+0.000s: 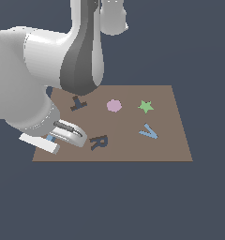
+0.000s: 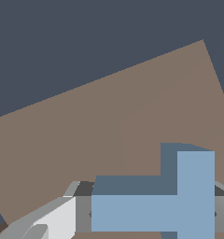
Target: Insert a designated object into the corresponding slot on a board.
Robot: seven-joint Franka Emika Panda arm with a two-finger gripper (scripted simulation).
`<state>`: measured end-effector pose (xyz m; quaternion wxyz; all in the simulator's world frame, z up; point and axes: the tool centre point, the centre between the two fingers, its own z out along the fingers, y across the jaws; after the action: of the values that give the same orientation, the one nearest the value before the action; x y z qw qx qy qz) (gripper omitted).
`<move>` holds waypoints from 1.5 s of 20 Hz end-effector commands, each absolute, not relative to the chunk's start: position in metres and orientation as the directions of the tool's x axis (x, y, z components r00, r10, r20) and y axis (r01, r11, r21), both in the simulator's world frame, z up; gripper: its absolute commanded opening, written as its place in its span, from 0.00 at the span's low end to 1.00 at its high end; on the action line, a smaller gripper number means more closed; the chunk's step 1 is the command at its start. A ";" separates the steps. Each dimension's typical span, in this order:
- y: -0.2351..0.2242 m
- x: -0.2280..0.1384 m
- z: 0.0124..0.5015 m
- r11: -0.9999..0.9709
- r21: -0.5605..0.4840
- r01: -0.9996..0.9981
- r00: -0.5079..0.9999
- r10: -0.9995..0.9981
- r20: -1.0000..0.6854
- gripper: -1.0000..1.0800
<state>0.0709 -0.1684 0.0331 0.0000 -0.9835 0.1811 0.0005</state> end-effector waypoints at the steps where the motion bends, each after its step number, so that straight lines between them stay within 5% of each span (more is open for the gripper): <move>1: -0.165 0.071 0.034 -0.947 0.000 -0.321 0.947 -0.321 0.000 0.00; 17: -0.131 0.057 0.035 -0.986 0.000 0.168 0.986 0.168 0.000 0.00; 30: -0.104 0.022 0.037 -0.737 0.001 0.676 0.737 0.676 0.000 0.00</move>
<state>0.0264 -0.1060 0.0368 -0.0002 -0.9437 -0.3307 -0.0001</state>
